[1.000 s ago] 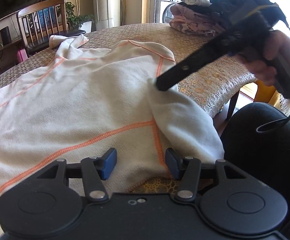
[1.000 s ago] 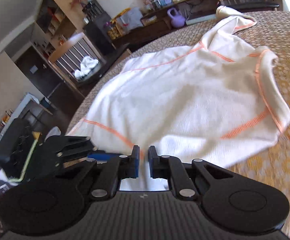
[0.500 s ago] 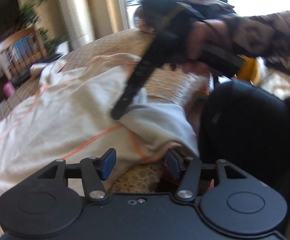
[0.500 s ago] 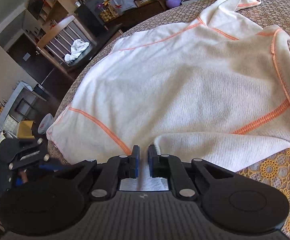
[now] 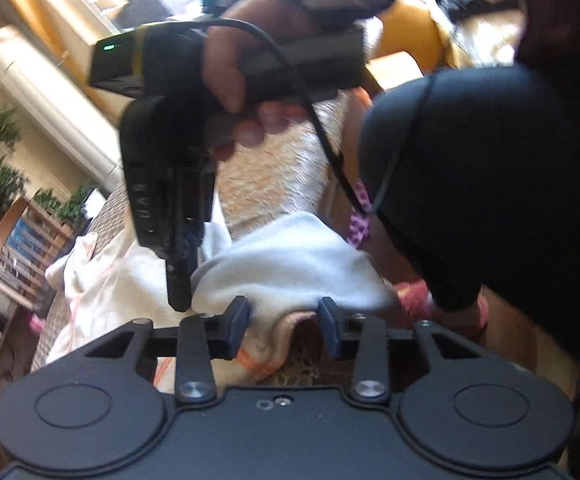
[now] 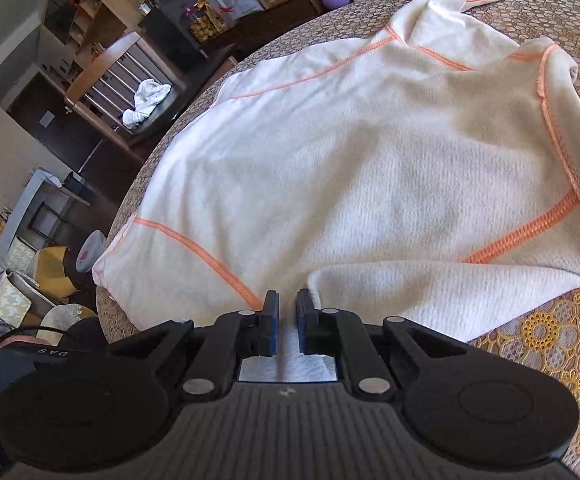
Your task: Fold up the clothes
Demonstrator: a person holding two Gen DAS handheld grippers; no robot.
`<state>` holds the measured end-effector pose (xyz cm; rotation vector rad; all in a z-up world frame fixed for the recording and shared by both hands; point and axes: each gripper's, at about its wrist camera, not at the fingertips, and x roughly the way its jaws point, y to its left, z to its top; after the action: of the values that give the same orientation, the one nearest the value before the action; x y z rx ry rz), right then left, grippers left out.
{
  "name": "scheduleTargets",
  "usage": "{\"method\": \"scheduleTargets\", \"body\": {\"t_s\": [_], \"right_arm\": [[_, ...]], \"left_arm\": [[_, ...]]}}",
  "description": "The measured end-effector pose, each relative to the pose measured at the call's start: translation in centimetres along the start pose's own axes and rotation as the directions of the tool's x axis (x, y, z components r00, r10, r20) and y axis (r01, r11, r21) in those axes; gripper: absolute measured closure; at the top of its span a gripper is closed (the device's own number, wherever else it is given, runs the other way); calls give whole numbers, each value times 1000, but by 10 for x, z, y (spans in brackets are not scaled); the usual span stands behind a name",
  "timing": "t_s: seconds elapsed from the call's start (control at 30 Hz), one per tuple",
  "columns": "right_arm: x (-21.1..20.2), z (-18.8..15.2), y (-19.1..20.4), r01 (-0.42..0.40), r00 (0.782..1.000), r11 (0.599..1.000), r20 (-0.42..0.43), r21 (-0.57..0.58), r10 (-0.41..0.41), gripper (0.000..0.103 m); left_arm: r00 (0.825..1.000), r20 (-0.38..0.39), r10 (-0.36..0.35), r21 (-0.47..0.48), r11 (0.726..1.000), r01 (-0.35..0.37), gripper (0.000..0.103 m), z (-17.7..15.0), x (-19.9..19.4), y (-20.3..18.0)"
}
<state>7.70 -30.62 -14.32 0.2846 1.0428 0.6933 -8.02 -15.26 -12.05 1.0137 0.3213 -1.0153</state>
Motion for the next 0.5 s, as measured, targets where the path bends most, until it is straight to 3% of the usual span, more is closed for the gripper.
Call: {"method": "scheduleTargets", "body": {"t_s": [0.13,0.37,0.5], "right_arm": [[0,1,0,1,1000,1000,-6,-2,-1,95],[0,1,-2,-6,1000,1000,-5,20,6,95],[0,2,-3,-13,1000,999,-14,31,14,95]], "left_arm": [[999,-2,-42,37,998,42,0,-3,-7,4],[1000,20,5,135,991,-8,0,3,4,-9],[1000,15,-5,196,981,1,0,3,10,-13]]}}
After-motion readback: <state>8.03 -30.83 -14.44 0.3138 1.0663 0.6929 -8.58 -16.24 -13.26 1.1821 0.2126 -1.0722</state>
